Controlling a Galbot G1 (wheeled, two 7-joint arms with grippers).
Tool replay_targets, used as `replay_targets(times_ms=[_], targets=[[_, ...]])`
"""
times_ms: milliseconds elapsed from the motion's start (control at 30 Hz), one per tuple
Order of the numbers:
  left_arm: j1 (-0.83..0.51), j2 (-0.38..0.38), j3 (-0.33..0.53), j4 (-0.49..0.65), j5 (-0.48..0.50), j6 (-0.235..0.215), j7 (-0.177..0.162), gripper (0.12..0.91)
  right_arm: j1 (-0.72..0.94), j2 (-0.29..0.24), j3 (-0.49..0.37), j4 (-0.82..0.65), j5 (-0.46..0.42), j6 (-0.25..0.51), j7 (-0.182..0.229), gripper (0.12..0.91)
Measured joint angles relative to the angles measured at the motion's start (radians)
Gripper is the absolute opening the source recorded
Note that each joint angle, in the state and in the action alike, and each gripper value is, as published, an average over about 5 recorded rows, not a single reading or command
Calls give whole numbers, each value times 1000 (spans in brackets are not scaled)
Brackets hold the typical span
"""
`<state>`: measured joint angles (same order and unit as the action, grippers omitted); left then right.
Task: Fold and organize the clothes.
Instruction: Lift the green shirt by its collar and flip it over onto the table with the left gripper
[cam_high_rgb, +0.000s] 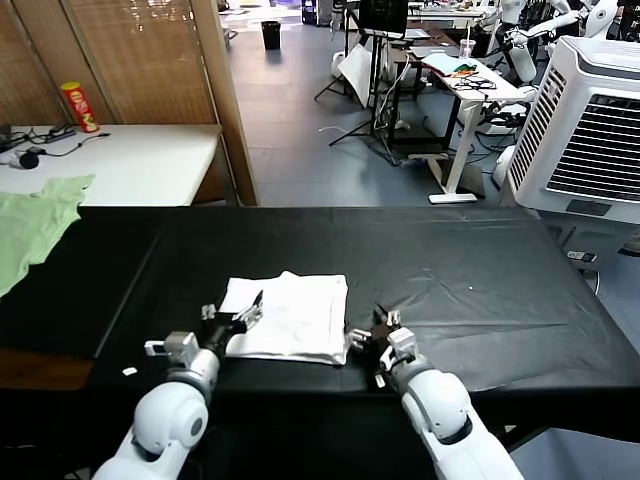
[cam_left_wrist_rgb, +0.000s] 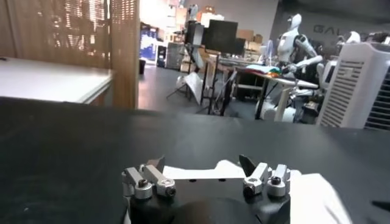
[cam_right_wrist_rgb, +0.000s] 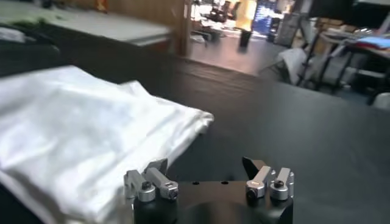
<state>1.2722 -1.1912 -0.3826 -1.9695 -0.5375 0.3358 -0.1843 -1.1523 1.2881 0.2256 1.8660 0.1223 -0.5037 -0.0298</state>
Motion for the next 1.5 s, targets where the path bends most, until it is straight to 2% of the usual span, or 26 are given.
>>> replay_targets(times_ms=[300,633,767,933,1033,1133,1200,1367,1500], targets=[[-16,-21,-61,89,-156,-33,36,798,-61,-11,93,128,196,-2,-1,798],[27,-46,-117,124,-263,-44,41,787,-96,-26,144,198,230,-4,-1,798],[44,-60,-126,125,-297,-42,39,643,-95,-21,144,201,231,-5,-1,798],[49,-72,-141,131,-359,-29,25,326,-98,-20,150,204,232,-5,-1,798],[47,-73,-152,130,-390,-17,10,186,-100,-20,155,206,233,-4,-1,798],[44,-68,-160,122,-370,-4,2,141,-102,-17,162,206,229,-3,0,798],[44,-58,-163,115,-325,2,2,144,-105,-12,168,205,220,-2,1,798],[55,-7,-180,93,-159,17,9,141,-114,-3,184,202,204,1,2,798],[64,71,-211,73,-38,21,18,141,-120,0,197,199,204,1,4,798]])
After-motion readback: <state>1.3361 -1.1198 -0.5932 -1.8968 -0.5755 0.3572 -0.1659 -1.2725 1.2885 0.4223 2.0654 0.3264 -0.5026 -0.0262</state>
